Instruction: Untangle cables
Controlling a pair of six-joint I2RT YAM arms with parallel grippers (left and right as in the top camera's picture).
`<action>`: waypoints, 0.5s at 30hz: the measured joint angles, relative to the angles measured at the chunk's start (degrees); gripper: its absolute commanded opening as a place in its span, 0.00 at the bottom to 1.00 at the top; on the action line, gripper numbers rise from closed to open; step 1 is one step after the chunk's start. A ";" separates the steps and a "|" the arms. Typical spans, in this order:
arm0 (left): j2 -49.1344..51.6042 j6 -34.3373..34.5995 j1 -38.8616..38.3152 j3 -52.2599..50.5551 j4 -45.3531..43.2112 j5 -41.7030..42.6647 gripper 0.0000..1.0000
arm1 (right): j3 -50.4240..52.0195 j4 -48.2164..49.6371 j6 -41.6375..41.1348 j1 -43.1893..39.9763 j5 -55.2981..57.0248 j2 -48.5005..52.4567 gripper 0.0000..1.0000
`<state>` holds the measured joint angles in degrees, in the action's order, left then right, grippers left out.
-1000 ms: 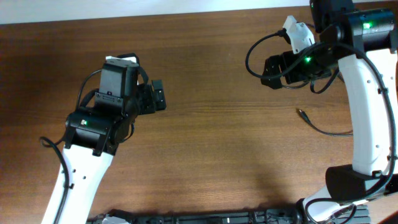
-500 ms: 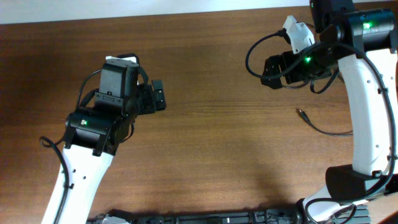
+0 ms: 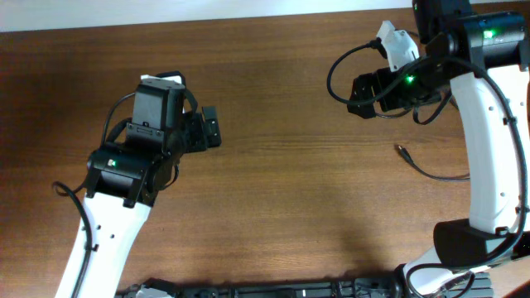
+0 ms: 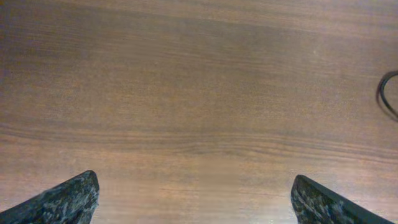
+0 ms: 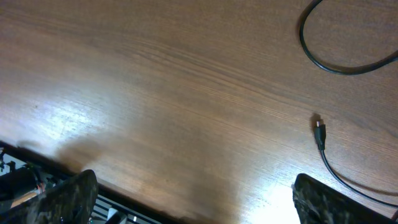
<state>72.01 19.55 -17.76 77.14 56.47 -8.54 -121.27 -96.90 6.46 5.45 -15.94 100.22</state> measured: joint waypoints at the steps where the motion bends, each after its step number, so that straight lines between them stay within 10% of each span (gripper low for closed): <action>1: 0.00 -0.02 0.00 0.00 0.92 -0.31 0.99 | 0.00 0.00 0.04 0.00 -0.02 0.00 0.99; 9: -5.31 -0.02 0.00 -5.62 -3.96 -2.69 0.99 | 0.00 0.00 0.04 0.00 0.00 0.00 0.99; 15: -17.20 -1.57 0.00 -22.40 -23.85 -3.74 0.99 | 0.11 0.04 0.02 0.00 -0.11 0.00 0.99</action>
<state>54.81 17.98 -17.76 54.74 32.62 -12.27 -121.16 -96.86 6.48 5.45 -16.05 100.22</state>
